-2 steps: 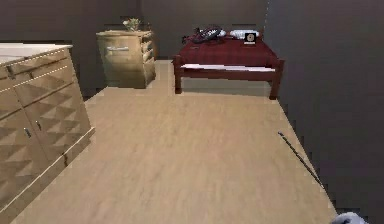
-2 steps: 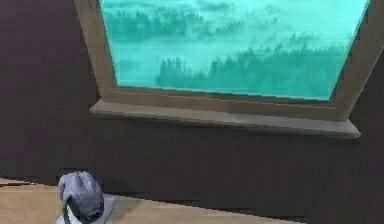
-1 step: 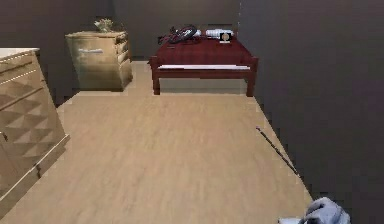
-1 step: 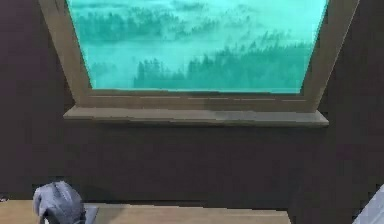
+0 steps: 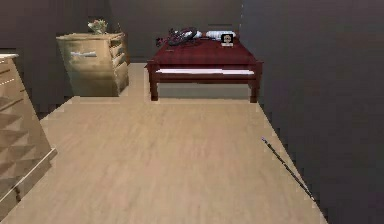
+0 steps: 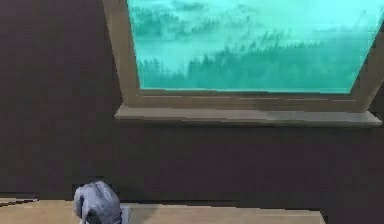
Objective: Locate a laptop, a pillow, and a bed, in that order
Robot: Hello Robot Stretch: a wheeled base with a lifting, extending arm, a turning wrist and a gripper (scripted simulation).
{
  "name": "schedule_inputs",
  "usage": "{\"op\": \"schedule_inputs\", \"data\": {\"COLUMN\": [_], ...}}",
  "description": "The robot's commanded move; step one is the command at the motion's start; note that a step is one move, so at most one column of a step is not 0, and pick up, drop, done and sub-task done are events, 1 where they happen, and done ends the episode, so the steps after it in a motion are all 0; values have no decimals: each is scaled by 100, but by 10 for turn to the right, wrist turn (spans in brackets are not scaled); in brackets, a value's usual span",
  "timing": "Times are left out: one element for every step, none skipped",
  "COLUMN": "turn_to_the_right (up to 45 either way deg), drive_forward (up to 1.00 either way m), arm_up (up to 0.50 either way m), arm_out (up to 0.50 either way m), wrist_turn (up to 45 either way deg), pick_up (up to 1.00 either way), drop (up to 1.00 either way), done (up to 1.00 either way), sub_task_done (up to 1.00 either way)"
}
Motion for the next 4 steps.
{"op": "schedule_inputs", "data": {"turn_to_the_right": [-180,0,0,-30], "drive_forward": [0,100,100,0], "arm_up": [0,0,0,0], "arm_out": [0,0,0,0], "wrist_turn": [0,0,0,0], "pick_up": [0,0,0,0], "drop": [0,0,0,0], "done": [0,0,0,0], "sub_task_done": [0,0,0,0]}}
